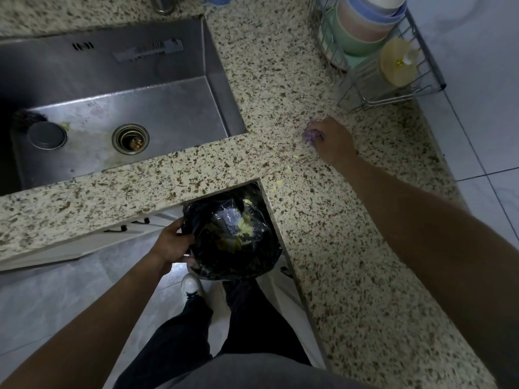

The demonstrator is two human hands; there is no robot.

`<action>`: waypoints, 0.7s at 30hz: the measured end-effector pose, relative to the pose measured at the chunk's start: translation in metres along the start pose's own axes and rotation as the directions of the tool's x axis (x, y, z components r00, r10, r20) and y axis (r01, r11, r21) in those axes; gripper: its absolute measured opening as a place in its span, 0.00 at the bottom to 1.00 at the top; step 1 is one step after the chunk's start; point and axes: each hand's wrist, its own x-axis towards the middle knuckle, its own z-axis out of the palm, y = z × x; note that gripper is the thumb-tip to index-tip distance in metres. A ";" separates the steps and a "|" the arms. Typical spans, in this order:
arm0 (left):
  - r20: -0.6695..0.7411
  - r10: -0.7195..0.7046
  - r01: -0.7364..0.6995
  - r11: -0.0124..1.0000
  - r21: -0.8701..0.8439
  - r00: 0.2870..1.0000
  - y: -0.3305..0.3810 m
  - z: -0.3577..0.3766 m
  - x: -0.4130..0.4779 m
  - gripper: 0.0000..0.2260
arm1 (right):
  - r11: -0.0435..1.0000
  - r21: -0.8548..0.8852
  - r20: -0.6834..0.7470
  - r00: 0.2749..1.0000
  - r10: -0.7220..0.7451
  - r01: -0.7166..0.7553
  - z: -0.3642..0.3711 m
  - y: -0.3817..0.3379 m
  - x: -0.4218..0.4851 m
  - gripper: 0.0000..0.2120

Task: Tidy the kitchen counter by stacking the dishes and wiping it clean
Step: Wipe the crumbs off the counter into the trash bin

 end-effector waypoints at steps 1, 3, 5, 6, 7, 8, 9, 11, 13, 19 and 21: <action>-0.005 0.001 -0.001 1.000 0.001 1.000 0.001 0.000 0.000 0.21 | 1.000 0.003 0.008 1.000 -0.029 0.029 0.001 0.001 0.001 0.14; -0.012 0.005 -0.005 1.000 0.004 1.000 0.000 0.001 0.000 0.22 | 0.998 0.035 0.032 0.998 -0.054 0.053 0.003 0.001 0.002 0.14; -0.004 0.006 -0.006 1.000 0.001 1.000 0.000 0.001 0.000 0.22 | 0.996 0.064 0.034 0.997 -0.064 0.062 0.015 0.012 0.003 0.14; 0.001 0.008 -0.008 1.000 0.000 1.000 -0.001 0.001 0.000 0.21 | 0.995 0.072 0.048 0.996 -0.069 0.065 0.021 0.012 0.001 0.14; 0.004 0.009 -0.009 1.000 0.000 1.000 -0.001 0.001 0.000 0.21 | 0.995 0.084 0.063 0.996 -0.066 0.060 0.020 0.001 -0.007 0.13; 0.006 0.008 -0.008 1.000 -0.004 1.000 -0.001 0.001 0.000 0.21 | 0.993 0.110 0.068 0.996 -0.059 0.051 0.020 -0.006 -0.013 0.14; 0.008 0.007 -0.007 1.000 -0.007 1.000 -0.001 0.000 -0.001 0.22 | 0.991 0.123 0.073 0.996 -0.055 0.046 0.019 -0.015 -0.022 0.14; 0.016 0.008 -0.007 1.000 -0.012 1.000 -0.001 0.000 -0.002 0.22 | 0.988 0.145 0.098 0.994 -0.057 0.043 0.015 -0.032 -0.039 0.11; 0.017 0.004 -0.004 1.000 -0.014 1.000 0.000 -0.001 -0.003 0.23 | 0.983 0.179 0.106 0.992 -0.070 0.050 0.012 -0.049 -0.056 0.10; 0.013 0.006 -0.006 1.000 -0.004 1.000 -0.004 0.000 -0.002 0.28 | 0.951 0.256 0.081 0.976 -0.201 0.175 0.040 -0.087 -0.101 0.09; 0.021 -0.011 0.011 1.000 -0.016 1.000 -0.008 0.000 -0.004 0.29 | 0.956 0.238 0.103 0.975 -0.199 0.170 0.054 -0.100 -0.115 0.10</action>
